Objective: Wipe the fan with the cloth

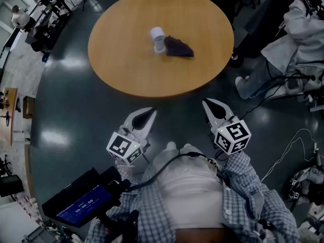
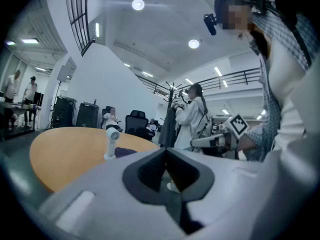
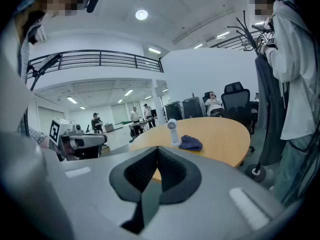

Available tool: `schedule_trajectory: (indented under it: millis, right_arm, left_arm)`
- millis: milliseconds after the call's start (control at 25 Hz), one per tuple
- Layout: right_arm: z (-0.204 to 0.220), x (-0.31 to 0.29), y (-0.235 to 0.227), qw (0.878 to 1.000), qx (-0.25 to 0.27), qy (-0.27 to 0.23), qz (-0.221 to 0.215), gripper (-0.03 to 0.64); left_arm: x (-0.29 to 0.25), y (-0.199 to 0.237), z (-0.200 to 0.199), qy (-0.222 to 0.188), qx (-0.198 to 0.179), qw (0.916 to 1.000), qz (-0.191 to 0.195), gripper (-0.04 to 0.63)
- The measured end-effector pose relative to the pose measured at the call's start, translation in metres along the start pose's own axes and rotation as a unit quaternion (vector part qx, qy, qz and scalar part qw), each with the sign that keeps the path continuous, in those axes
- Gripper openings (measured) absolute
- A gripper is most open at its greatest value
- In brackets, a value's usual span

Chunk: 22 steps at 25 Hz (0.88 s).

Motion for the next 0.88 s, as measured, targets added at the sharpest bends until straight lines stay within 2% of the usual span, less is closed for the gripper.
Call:
schedule_trajectory:
  millis: [520, 880]
  right_arm:
    - [0.002, -0.005, 0.002, 1.000, 0.000, 0.005, -0.006, 0.005]
    - [0.001, 0.000, -0.011, 1.000, -0.007, -0.002, -0.012, 0.005]
  left_arm:
    - [0.002, 0.000, -0.008, 0.003, 0.013, 0.9999, -0.011, 0.001]
    - [-0.002, -0.009, -0.017, 0.000, -0.003, 0.9984, -0.056, 0.000]
Point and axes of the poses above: the fingertips, and each gripper's own axes: x backward along the fingers, y to its left, z out of its underside, the point moved 6 cm from there along x, backward along the fingers, and after that the axes turned 8 degrees about y, right-handed, at the moved point
